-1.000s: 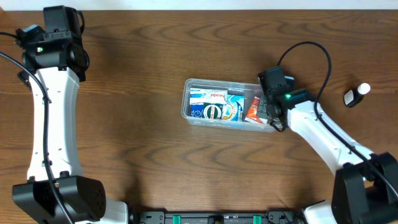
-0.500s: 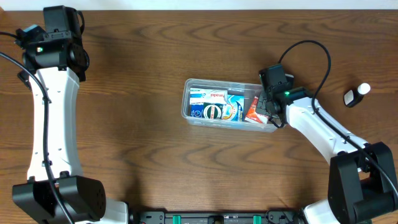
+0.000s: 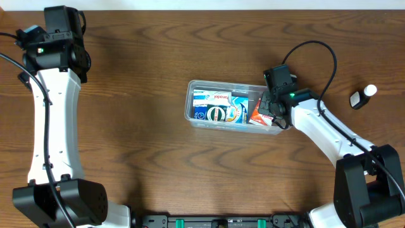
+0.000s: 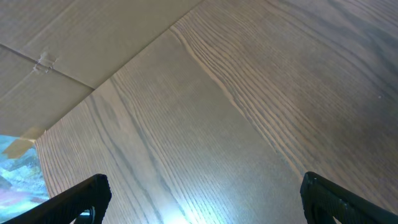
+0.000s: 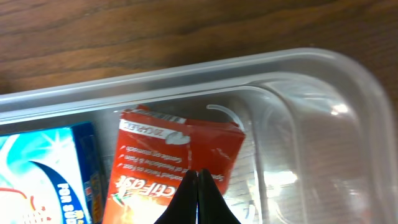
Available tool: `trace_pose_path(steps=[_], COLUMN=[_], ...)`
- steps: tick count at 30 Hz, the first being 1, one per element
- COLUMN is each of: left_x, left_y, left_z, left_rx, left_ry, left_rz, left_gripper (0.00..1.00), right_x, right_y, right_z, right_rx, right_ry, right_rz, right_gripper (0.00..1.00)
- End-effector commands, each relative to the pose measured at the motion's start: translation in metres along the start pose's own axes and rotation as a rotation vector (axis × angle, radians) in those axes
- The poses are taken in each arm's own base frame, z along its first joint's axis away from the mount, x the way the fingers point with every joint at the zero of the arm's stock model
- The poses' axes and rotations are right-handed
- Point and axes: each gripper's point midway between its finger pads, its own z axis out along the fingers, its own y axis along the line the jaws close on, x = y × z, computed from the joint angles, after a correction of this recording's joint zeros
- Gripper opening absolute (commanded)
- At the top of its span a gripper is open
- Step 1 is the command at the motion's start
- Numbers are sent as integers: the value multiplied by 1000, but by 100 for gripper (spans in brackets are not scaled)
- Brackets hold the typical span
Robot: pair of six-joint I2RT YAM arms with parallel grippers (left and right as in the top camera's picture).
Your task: Pack container
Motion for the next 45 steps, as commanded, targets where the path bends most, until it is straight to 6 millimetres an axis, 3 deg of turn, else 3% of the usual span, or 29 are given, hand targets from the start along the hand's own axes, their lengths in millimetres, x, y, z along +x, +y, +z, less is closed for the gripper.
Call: trace_pose_path(steps=[1, 14, 20, 24, 31, 38, 45], left_x=[-1, -1, -1, -1, -1, -1, -1], left_y=[2, 2, 2, 2, 2, 2, 2], left_z=[1, 1, 1, 1, 1, 1, 1], left_rx=[-12, -12, -12, -12, -12, -12, -12], left_ry=[-4, -4, -4, -4, -4, -4, -4], left_rz=[4, 4, 4, 4, 4, 4, 4], left_gripper=[98, 98, 98, 98, 98, 98, 98], right_x=[-4, 10, 10, 8, 6, -14, -26], right_y=[8, 17, 59, 74, 77, 81, 41], right_z=[0, 21, 14, 8, 6, -16, -28], right_rx=[-47, -81, -315, -399, -412, -396, -136], right_ry=[15, 85, 93, 91, 78, 58, 82], right_rz=[25, -20, -175, -180, -245, -267, -169], right_gripper=[1, 1, 1, 1, 1, 1, 1])
